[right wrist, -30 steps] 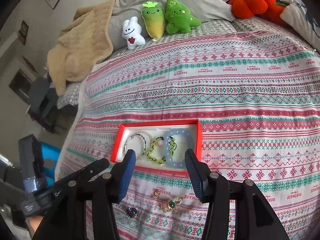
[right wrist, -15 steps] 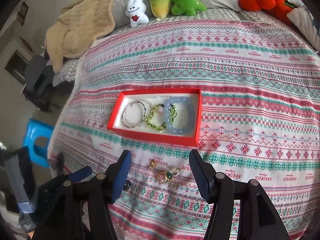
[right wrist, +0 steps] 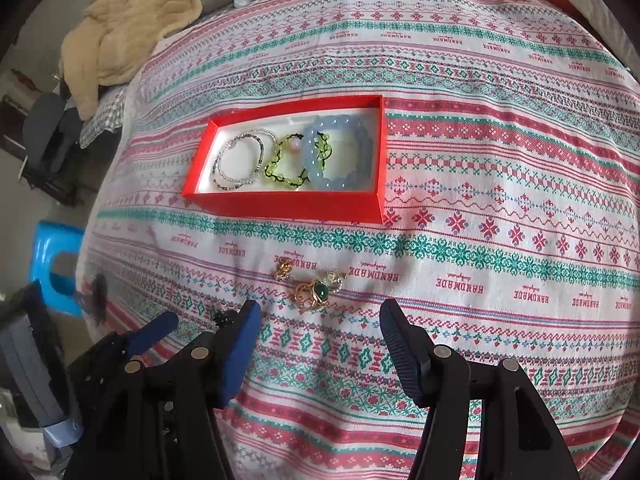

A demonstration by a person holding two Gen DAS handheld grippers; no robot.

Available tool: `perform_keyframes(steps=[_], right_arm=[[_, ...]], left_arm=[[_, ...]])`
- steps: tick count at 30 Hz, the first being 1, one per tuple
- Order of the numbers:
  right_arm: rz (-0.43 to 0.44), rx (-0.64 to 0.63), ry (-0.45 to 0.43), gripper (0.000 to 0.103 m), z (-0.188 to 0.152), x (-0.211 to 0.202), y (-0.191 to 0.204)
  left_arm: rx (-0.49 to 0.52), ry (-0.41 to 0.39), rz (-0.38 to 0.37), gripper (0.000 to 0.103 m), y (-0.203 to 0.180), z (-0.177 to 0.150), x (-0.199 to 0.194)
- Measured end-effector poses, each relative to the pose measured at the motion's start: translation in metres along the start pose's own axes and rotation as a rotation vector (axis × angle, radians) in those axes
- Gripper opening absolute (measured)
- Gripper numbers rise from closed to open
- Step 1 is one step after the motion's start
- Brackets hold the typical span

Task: Organize jewelry
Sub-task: 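Move both tools back over the gold rings and black ring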

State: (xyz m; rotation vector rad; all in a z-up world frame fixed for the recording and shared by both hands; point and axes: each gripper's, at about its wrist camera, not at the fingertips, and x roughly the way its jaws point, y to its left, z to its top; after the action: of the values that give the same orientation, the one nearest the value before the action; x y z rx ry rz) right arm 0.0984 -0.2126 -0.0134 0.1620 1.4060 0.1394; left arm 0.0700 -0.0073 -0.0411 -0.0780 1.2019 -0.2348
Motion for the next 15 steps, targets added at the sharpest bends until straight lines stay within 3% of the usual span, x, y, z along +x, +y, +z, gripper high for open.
perform_keyframes(steps=[6,12,15], right_arm=[[-0.023,0.02,0.011,0.063,0.004,0.006,-0.002],[-0.022,0.014,0.006,0.063,0.005,0.007,0.0],[-0.03,0.011,0.013,0.063,0.005,0.01,0.0]], left_arm=[[0.076,0.021,0.062,0.059,-0.009,-0.001,0.017],[0.104,0.021,0.078,0.058,-0.014,-0.001,0.026],[0.099,0.031,0.071,0.042,-0.015,-0.001,0.03]])
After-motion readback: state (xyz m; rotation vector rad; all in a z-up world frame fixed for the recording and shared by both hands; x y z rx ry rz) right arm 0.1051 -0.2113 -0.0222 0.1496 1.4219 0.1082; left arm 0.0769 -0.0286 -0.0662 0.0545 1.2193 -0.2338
